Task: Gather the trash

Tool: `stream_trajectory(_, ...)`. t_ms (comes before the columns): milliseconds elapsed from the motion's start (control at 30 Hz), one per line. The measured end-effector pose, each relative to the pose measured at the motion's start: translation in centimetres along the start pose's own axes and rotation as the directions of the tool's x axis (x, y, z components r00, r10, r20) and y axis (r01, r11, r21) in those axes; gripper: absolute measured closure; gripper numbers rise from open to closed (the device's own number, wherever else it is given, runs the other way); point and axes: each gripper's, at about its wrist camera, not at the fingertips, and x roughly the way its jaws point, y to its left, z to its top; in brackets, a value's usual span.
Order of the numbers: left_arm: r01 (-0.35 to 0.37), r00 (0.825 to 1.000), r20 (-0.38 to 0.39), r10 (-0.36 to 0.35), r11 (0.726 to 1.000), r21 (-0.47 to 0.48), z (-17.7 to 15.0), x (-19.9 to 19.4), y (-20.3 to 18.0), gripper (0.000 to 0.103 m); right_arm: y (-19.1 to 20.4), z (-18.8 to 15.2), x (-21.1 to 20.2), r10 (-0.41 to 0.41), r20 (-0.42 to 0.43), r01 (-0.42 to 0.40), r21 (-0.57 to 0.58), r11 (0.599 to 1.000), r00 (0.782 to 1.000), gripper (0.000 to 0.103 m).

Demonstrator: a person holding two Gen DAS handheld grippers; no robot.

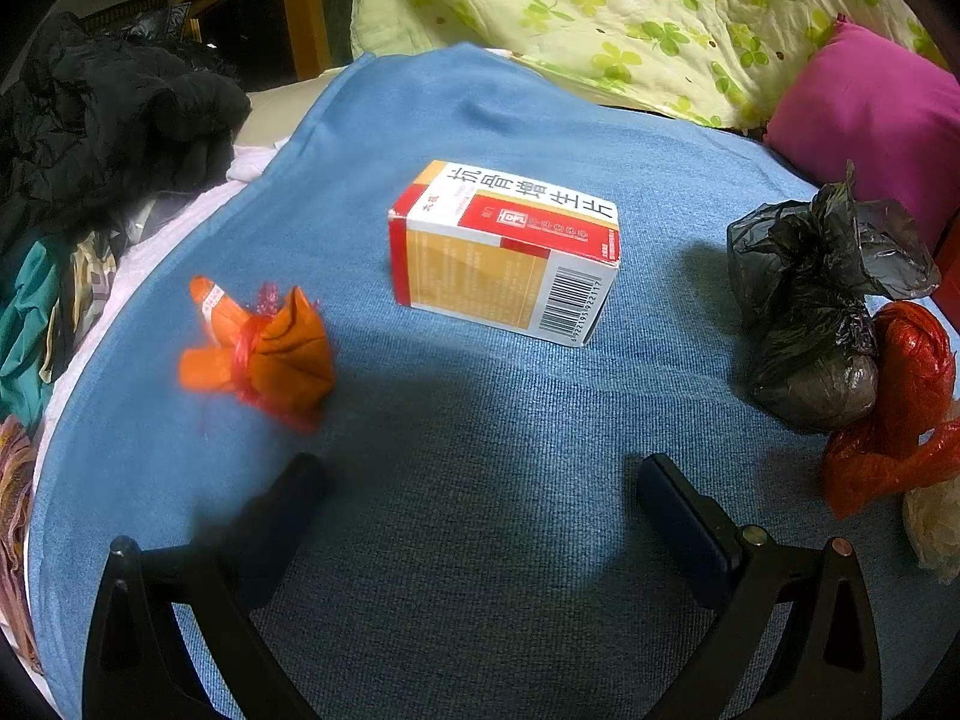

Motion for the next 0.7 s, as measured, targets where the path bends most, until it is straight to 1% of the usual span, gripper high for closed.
stream_trajectory(700, -0.002, 1.000, 0.000, 0.002, 1.000, 0.001, -0.03, -0.01, -0.02, 0.000, 0.18, 0.04, 0.13, -0.007, -0.004, 0.007, -0.007, 1.000, 1.000, 0.000)
